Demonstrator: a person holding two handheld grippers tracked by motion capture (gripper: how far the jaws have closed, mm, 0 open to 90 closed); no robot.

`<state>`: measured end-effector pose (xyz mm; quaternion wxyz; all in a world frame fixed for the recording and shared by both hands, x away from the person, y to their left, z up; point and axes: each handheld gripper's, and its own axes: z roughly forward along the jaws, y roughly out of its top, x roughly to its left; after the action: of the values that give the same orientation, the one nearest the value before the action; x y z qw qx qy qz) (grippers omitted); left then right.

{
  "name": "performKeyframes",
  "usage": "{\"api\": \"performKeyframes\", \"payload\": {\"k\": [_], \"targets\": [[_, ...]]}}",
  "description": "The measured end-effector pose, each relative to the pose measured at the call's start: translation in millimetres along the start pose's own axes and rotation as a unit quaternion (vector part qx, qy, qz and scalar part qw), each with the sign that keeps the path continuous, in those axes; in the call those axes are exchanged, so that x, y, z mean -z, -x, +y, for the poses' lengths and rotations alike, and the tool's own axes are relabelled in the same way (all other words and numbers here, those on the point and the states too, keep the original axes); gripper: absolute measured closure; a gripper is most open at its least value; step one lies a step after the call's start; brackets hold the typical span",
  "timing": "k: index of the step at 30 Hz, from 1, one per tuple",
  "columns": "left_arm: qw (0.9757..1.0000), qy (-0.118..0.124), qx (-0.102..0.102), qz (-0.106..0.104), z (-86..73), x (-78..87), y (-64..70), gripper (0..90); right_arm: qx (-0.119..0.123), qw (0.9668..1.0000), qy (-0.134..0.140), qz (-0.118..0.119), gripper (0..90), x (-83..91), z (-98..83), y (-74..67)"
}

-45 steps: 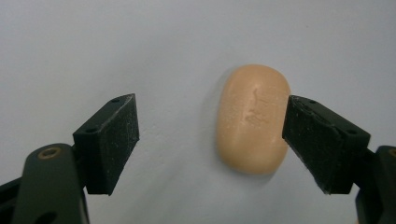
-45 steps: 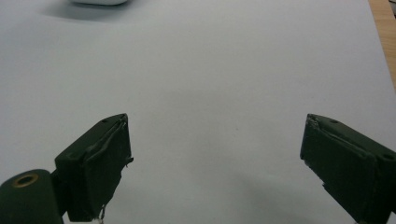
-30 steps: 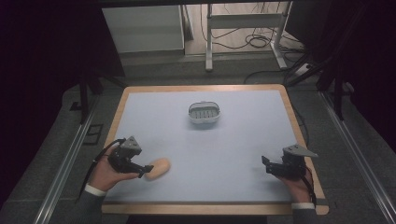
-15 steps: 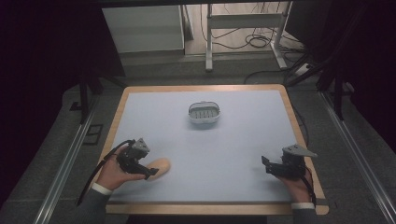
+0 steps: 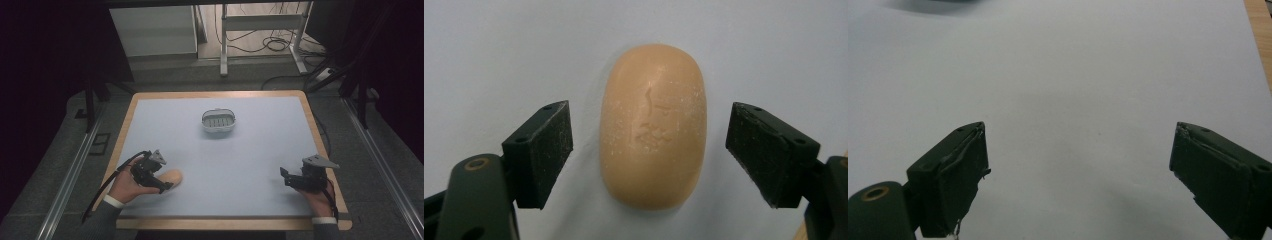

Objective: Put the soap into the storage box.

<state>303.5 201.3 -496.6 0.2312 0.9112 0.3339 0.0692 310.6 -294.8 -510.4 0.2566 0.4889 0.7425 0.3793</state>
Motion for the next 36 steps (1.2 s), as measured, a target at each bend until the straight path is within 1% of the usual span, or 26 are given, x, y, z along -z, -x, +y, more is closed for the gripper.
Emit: {"api": "performKeyframes", "payload": {"k": [7,14,19,22,27,28,29,31,36], "targets": [[0.9999,-0.016,-0.005,0.002,1.8,-7.7,1.3,19.6,0.0,1.0,-0.001,-0.001,8.4,-0.3,-0.2,0.4],[0.9996,-0.027,-0.005,0.001,3.1,-14.2,1.8,20.1,0.001,1.0,-0.002,-0.001,8.4,-0.4,-0.4,0.4],[0.9995,-0.032,-0.001,0.001,4.1,-17.6,2.4,20.9,0.0,1.0,-0.001,-0.003,8.4,-0.2,-0.3,1.1],[0.9993,-0.037,-0.003,0.002,4.4,-19.0,3.1,21.7,0.001,1.0,-0.001,-0.003,8.4,-0.2,-0.4,1.1],[0.9992,-0.038,-0.005,0.005,4.2,-20.3,4.7,22.9,0.001,1.0,-0.001,-0.004,8.5,-0.5,-0.6,1.4],[0.9993,-0.036,-0.002,0.004,4.2,-20.9,5.7,23.2,0.002,1.0,-0.001,-0.005,8.4,-0.4,-0.6,1.4],[0.9992,-0.039,-0.007,0.005,4.2,-21.1,5.6,23.7,0.002,1.0,-0.001,-0.004,8.4,-0.2,-0.5,1.6],[0.9991,-0.041,-0.008,0.007,4.1,-21.8,6.4,24.9,0.001,1.0,-0.001,-0.004,8.4,-0.1,-0.4,1.7],[0.9989,-0.044,-0.007,0.013,4.0,-23.4,6.4,26.4,0.001,1.0,-0.002,-0.005,8.4,-0.1,-0.7,2.2]]}}
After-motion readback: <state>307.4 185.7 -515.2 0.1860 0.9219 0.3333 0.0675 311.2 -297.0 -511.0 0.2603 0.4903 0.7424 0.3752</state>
